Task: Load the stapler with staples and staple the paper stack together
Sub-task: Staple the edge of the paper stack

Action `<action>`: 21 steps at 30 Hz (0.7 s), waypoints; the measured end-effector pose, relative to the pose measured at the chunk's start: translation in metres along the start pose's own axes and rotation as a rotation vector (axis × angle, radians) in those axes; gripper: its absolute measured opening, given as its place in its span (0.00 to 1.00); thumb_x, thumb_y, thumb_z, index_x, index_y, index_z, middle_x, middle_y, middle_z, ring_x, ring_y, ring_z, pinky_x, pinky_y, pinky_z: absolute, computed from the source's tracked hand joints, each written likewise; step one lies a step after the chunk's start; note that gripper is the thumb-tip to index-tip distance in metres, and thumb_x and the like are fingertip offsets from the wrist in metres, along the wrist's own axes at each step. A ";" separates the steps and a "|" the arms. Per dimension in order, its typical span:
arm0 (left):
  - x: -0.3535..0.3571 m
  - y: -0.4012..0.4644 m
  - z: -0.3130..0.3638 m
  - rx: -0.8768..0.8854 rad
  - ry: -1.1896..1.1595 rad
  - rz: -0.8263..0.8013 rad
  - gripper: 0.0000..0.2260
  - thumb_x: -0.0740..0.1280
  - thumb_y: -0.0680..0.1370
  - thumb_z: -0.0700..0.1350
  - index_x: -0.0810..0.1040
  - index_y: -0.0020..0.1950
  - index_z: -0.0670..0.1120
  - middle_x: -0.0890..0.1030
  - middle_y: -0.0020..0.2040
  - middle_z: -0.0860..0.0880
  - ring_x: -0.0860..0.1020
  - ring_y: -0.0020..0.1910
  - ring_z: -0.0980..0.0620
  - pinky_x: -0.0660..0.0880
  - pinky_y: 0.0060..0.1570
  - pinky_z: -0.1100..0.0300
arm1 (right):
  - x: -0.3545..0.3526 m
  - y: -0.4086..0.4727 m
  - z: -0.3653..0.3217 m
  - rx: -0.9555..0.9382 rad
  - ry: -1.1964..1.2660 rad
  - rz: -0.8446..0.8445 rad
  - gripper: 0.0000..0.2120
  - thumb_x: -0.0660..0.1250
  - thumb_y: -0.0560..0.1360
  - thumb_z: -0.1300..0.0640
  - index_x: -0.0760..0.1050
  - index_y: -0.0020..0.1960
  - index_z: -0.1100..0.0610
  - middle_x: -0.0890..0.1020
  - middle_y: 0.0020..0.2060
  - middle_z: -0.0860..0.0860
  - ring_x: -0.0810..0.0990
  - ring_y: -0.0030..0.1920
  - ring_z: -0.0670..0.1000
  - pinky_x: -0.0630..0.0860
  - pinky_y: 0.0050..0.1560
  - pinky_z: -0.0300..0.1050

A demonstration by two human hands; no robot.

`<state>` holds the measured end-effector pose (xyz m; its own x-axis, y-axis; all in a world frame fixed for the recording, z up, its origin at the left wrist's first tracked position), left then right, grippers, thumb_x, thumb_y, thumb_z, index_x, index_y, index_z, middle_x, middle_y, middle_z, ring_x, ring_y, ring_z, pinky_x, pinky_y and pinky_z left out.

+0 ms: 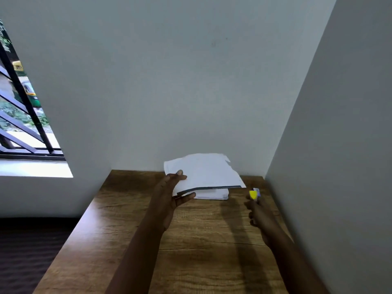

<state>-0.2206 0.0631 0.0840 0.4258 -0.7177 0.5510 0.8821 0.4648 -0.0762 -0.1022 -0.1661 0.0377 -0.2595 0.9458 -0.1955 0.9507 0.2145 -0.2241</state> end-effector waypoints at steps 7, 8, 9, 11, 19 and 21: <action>-0.004 0.001 -0.006 0.082 0.137 0.007 0.06 0.71 0.73 0.35 0.82 0.44 0.45 0.81 0.54 0.46 0.79 0.53 0.48 0.81 0.38 0.59 | 0.050 -0.003 0.059 -0.219 -0.727 -0.281 0.04 0.70 0.72 0.54 0.77 0.46 0.52 0.75 0.46 0.53 0.73 0.43 0.46 0.69 0.38 0.36; -0.004 0.001 -0.007 0.086 0.154 0.005 0.07 0.71 0.73 0.34 0.82 0.45 0.46 0.81 0.54 0.46 0.80 0.53 0.48 0.81 0.38 0.59 | 0.054 -0.004 0.066 -0.225 -0.819 -0.290 0.08 0.71 0.71 0.52 0.77 0.49 0.50 0.74 0.48 0.51 0.73 0.44 0.46 0.70 0.40 0.36; -0.005 0.001 -0.007 0.092 0.165 -0.001 0.08 0.71 0.72 0.34 0.82 0.45 0.47 0.82 0.54 0.48 0.81 0.52 0.49 0.81 0.38 0.58 | 0.058 -0.006 0.071 -0.235 -0.879 -0.286 0.13 0.72 0.70 0.52 0.77 0.53 0.49 0.74 0.50 0.49 0.75 0.47 0.46 0.73 0.43 0.38; -0.008 0.001 -0.008 0.106 0.176 -0.011 0.10 0.71 0.72 0.34 0.82 0.46 0.48 0.83 0.52 0.51 0.82 0.50 0.52 0.81 0.39 0.58 | 0.064 -0.009 0.081 -0.244 -0.916 -0.265 0.23 0.73 0.67 0.52 0.73 0.61 0.48 0.75 0.56 0.48 0.76 0.54 0.48 0.73 0.50 0.42; -0.009 0.005 -0.013 0.117 0.185 -0.015 0.13 0.71 0.71 0.33 0.83 0.46 0.50 0.80 0.58 0.49 0.77 0.60 0.44 0.78 0.52 0.47 | 0.072 -0.006 0.113 -0.299 -0.960 -0.336 0.35 0.75 0.64 0.49 0.67 0.69 0.48 0.74 0.64 0.47 0.72 0.64 0.49 0.73 0.57 0.43; -0.007 0.007 -0.014 0.116 0.171 -0.029 0.13 0.71 0.71 0.33 0.83 0.47 0.50 0.79 0.59 0.48 0.76 0.61 0.44 0.79 0.51 0.48 | 0.070 -0.002 0.114 -0.300 -0.962 -0.362 0.34 0.75 0.64 0.44 0.69 0.68 0.49 0.74 0.63 0.48 0.72 0.63 0.50 0.72 0.57 0.43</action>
<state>-0.2147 0.0648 0.0680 0.4375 -0.8045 0.4018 0.8696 0.4922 0.0387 -0.1420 -0.1280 -0.0843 -0.4348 0.2523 -0.8644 0.7594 0.6186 -0.2015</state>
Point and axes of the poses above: each hand's wrist, its own y-axis towards the middle knuckle, its own x-axis out of the palm, z = x × y, the point moved 2 cm from there along y, towards the middle knuckle
